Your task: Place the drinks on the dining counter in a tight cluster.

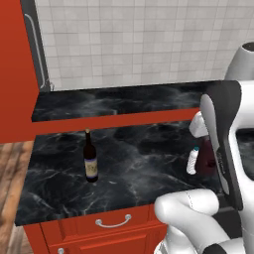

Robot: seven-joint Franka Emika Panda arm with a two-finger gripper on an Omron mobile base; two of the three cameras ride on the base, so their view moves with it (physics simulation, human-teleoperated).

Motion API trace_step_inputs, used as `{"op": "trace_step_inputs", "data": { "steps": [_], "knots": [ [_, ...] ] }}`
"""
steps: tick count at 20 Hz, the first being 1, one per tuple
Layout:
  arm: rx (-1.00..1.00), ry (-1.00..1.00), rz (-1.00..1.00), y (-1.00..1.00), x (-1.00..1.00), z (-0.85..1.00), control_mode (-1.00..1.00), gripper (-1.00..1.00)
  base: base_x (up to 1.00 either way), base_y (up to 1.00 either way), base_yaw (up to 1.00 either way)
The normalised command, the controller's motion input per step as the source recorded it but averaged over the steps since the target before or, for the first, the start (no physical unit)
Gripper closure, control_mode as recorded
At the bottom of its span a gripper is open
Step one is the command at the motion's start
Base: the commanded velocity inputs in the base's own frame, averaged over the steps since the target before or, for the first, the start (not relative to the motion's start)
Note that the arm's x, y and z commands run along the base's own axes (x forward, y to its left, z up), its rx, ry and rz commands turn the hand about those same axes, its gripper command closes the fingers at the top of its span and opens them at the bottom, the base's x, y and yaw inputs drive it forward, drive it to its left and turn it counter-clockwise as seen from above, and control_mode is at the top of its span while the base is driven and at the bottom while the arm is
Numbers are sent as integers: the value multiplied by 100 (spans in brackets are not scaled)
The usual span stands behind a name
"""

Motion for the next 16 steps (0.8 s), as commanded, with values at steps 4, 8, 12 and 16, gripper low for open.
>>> {"op": "trace_step_inputs", "data": {
  "steps": [4,8,12,16],
  "knots": [
    [0,0,0,0,0,0,-100,100,0,0,0],
    [2,0,-1,-17,0,-11,-100,100,0,0,0],
    [1,1,-1,-14,-1,0,100,100,-32,-49,-10],
    [0,0,0,0,0,0,100,100,-42,-54,-52]
  ]
}}
